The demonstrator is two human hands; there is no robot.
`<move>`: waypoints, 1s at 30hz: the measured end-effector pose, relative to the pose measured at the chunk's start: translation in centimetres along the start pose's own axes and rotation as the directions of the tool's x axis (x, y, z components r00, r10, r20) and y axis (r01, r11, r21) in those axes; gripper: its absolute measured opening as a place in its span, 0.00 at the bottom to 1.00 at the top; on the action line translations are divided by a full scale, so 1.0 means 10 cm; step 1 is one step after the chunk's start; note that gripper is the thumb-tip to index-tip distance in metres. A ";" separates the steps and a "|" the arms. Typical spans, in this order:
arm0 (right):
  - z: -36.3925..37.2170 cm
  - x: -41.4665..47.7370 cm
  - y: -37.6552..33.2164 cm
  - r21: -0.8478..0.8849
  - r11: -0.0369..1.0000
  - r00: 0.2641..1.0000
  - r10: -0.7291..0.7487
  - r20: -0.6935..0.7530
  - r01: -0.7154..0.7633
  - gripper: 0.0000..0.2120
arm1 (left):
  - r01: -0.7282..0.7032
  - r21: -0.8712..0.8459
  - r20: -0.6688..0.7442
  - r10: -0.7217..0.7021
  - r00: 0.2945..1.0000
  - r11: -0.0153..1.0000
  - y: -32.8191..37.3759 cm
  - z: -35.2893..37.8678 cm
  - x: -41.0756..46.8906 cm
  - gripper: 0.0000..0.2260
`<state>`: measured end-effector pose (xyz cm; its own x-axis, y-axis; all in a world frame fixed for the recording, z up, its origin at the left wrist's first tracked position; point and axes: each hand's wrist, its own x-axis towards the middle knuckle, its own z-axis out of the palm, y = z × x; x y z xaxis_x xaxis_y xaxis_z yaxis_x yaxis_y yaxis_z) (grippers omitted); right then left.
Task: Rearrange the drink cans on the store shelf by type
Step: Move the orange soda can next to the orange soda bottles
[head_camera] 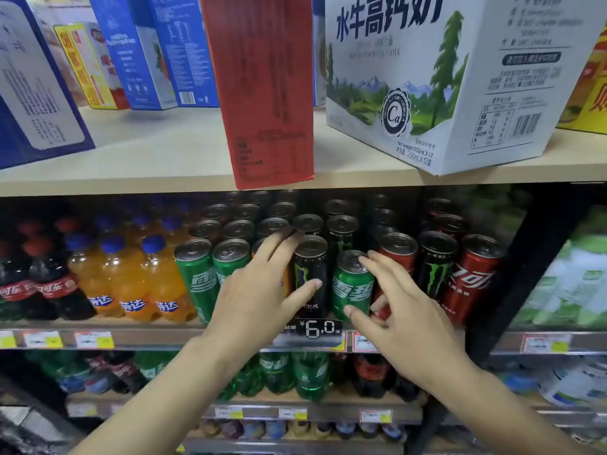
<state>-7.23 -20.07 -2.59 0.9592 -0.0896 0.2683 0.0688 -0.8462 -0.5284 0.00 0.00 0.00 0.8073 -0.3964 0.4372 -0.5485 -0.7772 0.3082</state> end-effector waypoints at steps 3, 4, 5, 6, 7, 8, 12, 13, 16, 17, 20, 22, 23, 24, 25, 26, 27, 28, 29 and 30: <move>-0.03 0.04 -0.03 -0.054 0.999 1.000 -0.002 0.015 0.003 0.32 | 0.028 0.035 -0.023 -0.027 0.999 0.999 -0.03 -0.03 0.02 0.28; -0.02 0.04 -0.02 -0.047 0.999 1.000 -0.021 0.018 0.022 0.32 | 0.042 0.045 -0.013 -0.042 0.999 0.998 -0.08 -0.04 0.00 0.28; -0.02 0.05 -0.02 -0.032 0.999 0.999 -0.038 0.016 0.039 0.31 | 0.062 0.065 -0.010 -0.062 0.998 0.996 -0.11 -0.05 -0.01 0.28; -0.01 0.07 -0.04 -0.013 0.998 0.998 -0.058 0.005 0.058 0.30 | 0.084 0.086 -0.006 -0.083 0.997 0.993 -0.14 -0.07 -0.03 0.29; -0.01 0.09 -0.06 0.003 0.997 0.997 -0.076 -0.004 0.076 0.29 | 0.100 0.109 -0.005 -0.100 0.995 0.989 -0.18 -0.08 -0.04 0.29; 0.00 0.12 -0.08 0.017 0.994 0.994 -0.105 -0.025 0.105 0.28 | 0.099 0.122 -0.020 -0.098 0.995 0.988 -0.23 -0.10 -0.06 0.28; 0.04 0.27 -0.30 0.007 0.967 0.948 -0.248 -0.199 0.255 0.24 | 0.072 0.167 -0.132 -0.050 0.990 0.983 -0.45 -0.22 -0.12 0.24; 0.06 0.33 -0.38 -0.022 0.956 0.926 -0.290 -0.240 0.293 0.23 | 0.067 0.196 -0.165 -0.034 0.986 0.978 -0.53 -0.26 -0.13 0.23; 0.09 0.56 -0.63 -0.081 0.935 0.911 -0.353 -0.211 0.344 0.26 | 0.067 0.328 -0.161 -0.014 0.987 0.942 -0.73 -0.28 -0.12 0.25; 0.12 0.64 -0.71 -0.110 0.927 0.913 -0.373 -0.165 0.359 0.28 | 0.064 0.372 -0.126 -0.018 0.992 0.926 -0.78 -0.28 -0.11 0.26; 0.22 0.82 -0.91 -0.218 0.898 0.919 -0.395 -0.010 0.383 0.33 | 0.047 0.409 -0.050 -0.030 0.998 0.911 -0.88 -0.29 -0.12 0.27; 0.25 0.87 -0.95 -0.239 0.901 0.931 -0.364 0.033 0.361 0.32 | 0.029 0.394 -0.053 -0.009 0.999 0.919 -0.91 -0.29 -0.12 0.25; 0.26 0.88 -0.96 -0.247 0.904 0.936 -0.351 0.039 0.349 0.31 | 0.020 0.385 -0.056 0.002 0.998 0.923 -0.92 -0.30 -0.11 0.24; 0.28 0.89 -0.96 -0.259 0.904 0.940 -0.339 0.044 0.339 0.29 | 0.013 0.376 -0.059 0.010 0.998 0.927 -0.94 -0.31 -0.09 0.23; 0.30 0.89 -0.96 -0.274 0.901 0.941 -0.335 0.051 0.336 0.27 | 0.006 0.368 -0.062 0.018 0.998 0.930 -0.95 -0.31 -0.07 0.23; 0.31 0.89 -0.96 -0.287 0.898 0.942 -0.330 0.060 0.333 0.25 | -0.002 0.357 -0.061 0.025 0.998 0.934 -0.95 -0.31 -0.05 0.22; 0.33 0.90 -0.95 -0.293 0.898 0.943 -0.325 0.064 0.329 0.24 | -0.010 0.343 -0.060 0.032 0.998 0.939 -0.96 -0.31 -0.03 0.22; 0.34 0.90 -0.95 -0.293 0.899 0.945 -0.320 0.063 0.324 0.23 | -0.017 0.327 -0.056 0.037 0.998 0.945 -0.98 -0.31 -0.01 0.21; 0.35 0.91 -0.94 -0.292 0.902 0.947 -0.316 0.058 0.319 0.22 | -0.022 0.309 -0.052 0.040 0.998 0.951 -0.99 -0.31 0.01 0.22; 0.36 0.91 -0.94 -0.292 0.903 0.949 -0.312 0.053 0.314 0.21 | -0.026 0.292 -0.046 0.041 0.998 0.956 -1.00 -0.31 0.02 0.22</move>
<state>1.86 -11.03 1.95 0.9029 0.2071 0.3766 0.2829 -0.9461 -0.1580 5.00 9.21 -0.35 0.7735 -0.4050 0.4876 -0.4818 -0.8755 0.0371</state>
